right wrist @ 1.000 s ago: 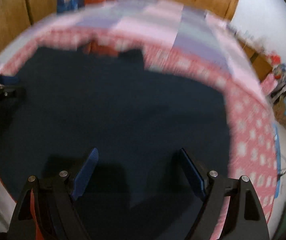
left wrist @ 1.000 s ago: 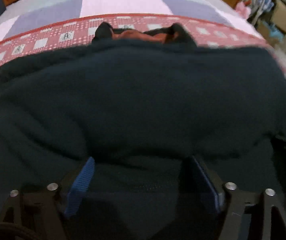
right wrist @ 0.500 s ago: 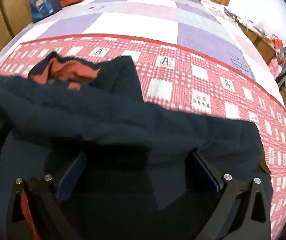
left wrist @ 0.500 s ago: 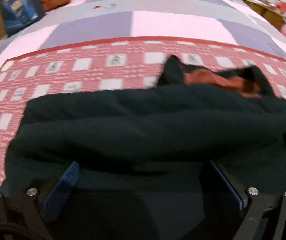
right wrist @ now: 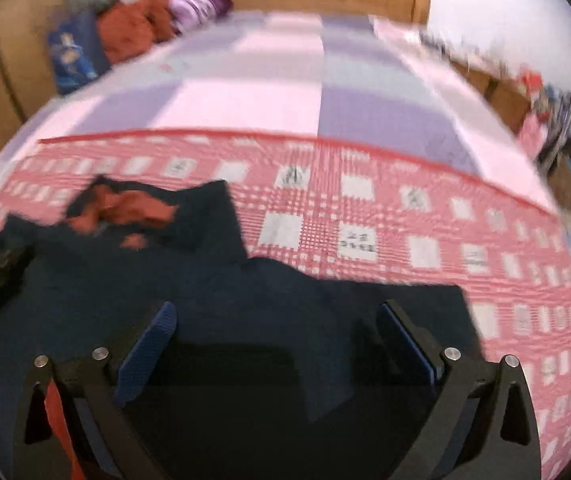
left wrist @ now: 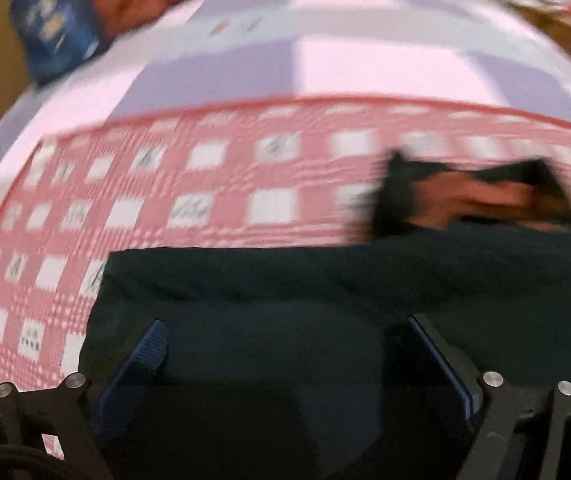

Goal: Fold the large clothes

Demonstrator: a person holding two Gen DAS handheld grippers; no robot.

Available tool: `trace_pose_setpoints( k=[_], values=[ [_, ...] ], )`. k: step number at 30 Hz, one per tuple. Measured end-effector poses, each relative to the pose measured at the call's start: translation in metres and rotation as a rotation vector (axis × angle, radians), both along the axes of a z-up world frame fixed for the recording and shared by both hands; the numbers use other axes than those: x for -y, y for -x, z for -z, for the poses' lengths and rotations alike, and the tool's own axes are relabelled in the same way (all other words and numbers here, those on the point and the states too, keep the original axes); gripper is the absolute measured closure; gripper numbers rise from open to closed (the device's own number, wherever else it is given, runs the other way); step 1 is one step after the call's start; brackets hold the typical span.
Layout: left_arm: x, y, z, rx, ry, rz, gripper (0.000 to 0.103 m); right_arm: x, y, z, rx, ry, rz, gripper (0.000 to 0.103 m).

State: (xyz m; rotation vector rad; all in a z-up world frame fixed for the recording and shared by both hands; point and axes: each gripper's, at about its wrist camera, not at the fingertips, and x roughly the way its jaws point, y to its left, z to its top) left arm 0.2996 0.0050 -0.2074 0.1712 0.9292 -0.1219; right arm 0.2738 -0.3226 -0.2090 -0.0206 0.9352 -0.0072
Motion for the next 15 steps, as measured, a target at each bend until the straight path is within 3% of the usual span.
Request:
trace_pose_setpoints(
  k=[2,4,6,7,10,15],
  values=[
    [0.013,0.036,-0.011,0.043,-0.002,0.071,0.004,-0.003,0.040,-0.012,0.034,0.037,0.005,0.001],
    [0.017,0.060,-0.006,0.025,0.005,0.089,0.002,0.000,0.076,-0.012,0.028,0.107,0.040,0.001],
    [0.014,0.065,0.011,-0.029,-0.002,0.075,0.002,0.014,0.100,0.004,-0.048,0.137,0.105,0.001],
    [0.009,0.065,0.021,-0.049,0.013,0.066,0.000,0.025,0.104,0.018,-0.109,0.106,0.130,0.001],
    [0.001,0.059,0.030,-0.072,0.071,0.027,0.000,0.047,0.092,0.041,-0.139,-0.011,0.141,0.000],
    [0.010,0.050,0.028,-0.115,0.044,-0.026,0.000,0.048,0.029,0.049,-0.152,0.014,0.125,0.000]
  ],
)
